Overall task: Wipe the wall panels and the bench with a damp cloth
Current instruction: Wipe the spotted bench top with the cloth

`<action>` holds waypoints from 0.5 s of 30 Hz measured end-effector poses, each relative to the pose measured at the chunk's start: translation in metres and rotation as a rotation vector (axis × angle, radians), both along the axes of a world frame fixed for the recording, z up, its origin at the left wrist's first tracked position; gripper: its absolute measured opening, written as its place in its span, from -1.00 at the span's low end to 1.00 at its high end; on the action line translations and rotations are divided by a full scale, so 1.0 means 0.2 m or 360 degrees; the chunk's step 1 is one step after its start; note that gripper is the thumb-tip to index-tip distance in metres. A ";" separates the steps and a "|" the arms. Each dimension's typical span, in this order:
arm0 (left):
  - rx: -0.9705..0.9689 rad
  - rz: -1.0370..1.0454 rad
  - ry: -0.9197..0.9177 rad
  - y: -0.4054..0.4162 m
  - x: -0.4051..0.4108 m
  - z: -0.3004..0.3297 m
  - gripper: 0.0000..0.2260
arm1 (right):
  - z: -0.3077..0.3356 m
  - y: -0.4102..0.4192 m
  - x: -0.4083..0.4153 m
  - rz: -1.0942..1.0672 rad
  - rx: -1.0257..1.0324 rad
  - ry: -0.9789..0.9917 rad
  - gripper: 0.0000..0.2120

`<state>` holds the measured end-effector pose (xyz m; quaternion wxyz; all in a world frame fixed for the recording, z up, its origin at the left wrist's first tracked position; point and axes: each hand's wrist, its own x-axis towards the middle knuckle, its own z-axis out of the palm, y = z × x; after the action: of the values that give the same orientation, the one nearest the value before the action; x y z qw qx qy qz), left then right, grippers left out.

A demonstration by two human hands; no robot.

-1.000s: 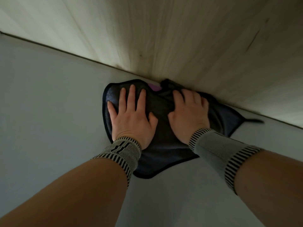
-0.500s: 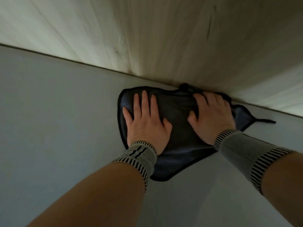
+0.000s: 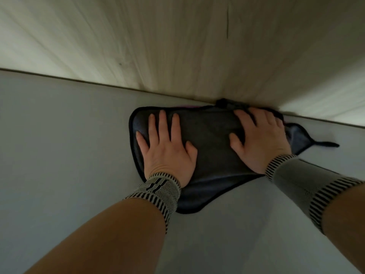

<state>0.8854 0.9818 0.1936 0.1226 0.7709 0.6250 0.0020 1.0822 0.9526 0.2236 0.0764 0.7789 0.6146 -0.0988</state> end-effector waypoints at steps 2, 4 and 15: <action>0.0020 0.0004 -0.0011 0.00 0.00 0.00 -0.31 | 0.01 0.06 -0.09 -0.0108 -0.0003 0.0003 -0.39; 0.0031 0.0009 -0.0017 0.00 0.00 -0.01 -0.31 | -0.01 0.14 -0.19 -0.0013 0.0033 0.0021 -0.43; 0.0029 0.0009 0.0018 -0.01 -0.01 0.00 -0.30 | -0.06 0.13 -0.17 0.0307 0.0146 0.0142 -0.38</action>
<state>0.8831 0.9799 0.1931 0.1120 0.7703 0.6278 0.0035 1.0481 0.9793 0.2124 0.0224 0.7136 0.6934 -0.0971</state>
